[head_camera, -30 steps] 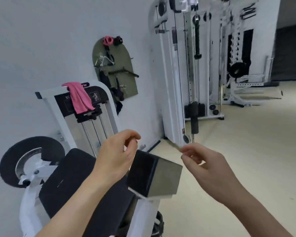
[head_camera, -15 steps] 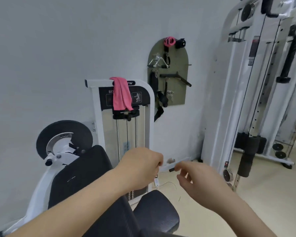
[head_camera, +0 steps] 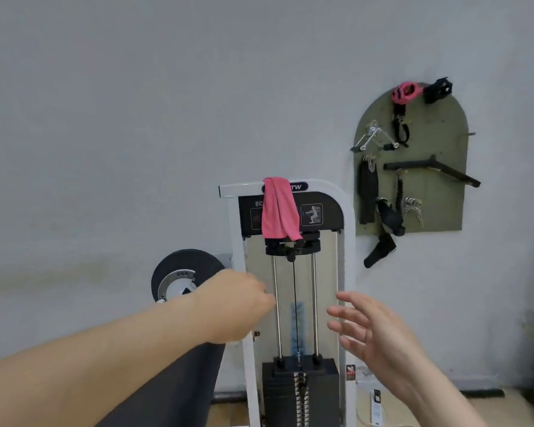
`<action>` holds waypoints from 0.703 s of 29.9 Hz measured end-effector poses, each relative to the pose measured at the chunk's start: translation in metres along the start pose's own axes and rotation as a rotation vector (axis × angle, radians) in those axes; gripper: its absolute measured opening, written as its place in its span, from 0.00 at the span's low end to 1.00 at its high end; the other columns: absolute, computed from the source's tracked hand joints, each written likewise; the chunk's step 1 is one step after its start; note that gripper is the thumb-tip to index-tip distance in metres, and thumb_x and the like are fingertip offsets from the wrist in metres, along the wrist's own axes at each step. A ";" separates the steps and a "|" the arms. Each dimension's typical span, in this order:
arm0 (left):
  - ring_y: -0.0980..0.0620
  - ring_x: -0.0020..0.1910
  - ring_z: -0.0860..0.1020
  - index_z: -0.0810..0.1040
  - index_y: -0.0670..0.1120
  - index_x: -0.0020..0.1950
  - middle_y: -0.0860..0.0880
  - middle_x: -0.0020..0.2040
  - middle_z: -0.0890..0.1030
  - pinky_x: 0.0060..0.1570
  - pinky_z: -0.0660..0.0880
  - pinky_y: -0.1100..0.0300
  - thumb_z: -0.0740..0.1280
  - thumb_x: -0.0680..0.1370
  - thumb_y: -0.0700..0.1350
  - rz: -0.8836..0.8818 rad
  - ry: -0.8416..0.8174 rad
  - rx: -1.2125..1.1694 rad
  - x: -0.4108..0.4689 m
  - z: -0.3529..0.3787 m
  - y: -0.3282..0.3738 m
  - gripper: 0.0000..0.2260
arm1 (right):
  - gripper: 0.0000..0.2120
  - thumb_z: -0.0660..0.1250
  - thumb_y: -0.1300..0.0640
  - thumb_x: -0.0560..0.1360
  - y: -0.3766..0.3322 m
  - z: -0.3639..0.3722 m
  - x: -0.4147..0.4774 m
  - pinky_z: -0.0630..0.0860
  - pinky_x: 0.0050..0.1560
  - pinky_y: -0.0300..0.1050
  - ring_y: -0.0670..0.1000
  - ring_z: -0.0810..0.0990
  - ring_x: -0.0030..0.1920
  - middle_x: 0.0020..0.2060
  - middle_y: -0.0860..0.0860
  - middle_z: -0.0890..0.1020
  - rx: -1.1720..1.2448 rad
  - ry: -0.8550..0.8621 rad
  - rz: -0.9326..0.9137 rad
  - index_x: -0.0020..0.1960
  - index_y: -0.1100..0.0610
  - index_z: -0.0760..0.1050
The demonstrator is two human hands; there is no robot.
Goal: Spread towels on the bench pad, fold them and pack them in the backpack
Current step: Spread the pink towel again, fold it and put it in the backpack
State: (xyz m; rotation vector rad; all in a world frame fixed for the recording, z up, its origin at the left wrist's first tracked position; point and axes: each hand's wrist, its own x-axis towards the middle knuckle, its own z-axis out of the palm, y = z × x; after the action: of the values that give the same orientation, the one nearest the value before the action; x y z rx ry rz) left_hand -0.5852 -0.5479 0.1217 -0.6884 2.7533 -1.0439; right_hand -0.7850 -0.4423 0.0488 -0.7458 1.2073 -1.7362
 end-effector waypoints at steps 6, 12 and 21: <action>0.56 0.40 0.75 0.77 0.52 0.60 0.56 0.40 0.77 0.42 0.71 0.61 0.55 0.81 0.43 -0.465 0.346 -0.686 0.094 -0.012 0.000 0.14 | 0.16 0.59 0.50 0.81 -0.038 -0.049 0.082 0.78 0.54 0.53 0.57 0.83 0.55 0.52 0.60 0.85 0.349 -0.079 -0.016 0.62 0.58 0.76; 0.56 0.53 0.78 0.77 0.54 0.62 0.54 0.55 0.80 0.50 0.71 0.64 0.58 0.81 0.42 -0.732 0.450 -1.224 0.200 0.052 -0.013 0.14 | 0.18 0.62 0.46 0.79 -0.054 -0.043 0.202 0.72 0.66 0.60 0.52 0.77 0.63 0.63 0.53 0.79 0.208 -0.152 -0.073 0.69 0.45 0.71; 0.49 0.73 0.62 0.70 0.56 0.72 0.48 0.73 0.66 0.70 0.61 0.58 0.60 0.79 0.40 -0.749 0.342 -1.220 0.385 0.183 -0.121 0.22 | 0.29 0.66 0.59 0.78 -0.057 0.022 0.431 0.74 0.47 0.36 0.46 0.75 0.58 0.66 0.50 0.70 -0.425 -0.195 -0.183 0.74 0.45 0.60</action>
State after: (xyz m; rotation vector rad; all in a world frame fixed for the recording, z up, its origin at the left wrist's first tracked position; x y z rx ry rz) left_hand -0.8341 -0.9121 0.0812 -1.8711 3.2576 0.7956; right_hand -0.9756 -0.8289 0.1080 -1.2819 1.4226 -1.5189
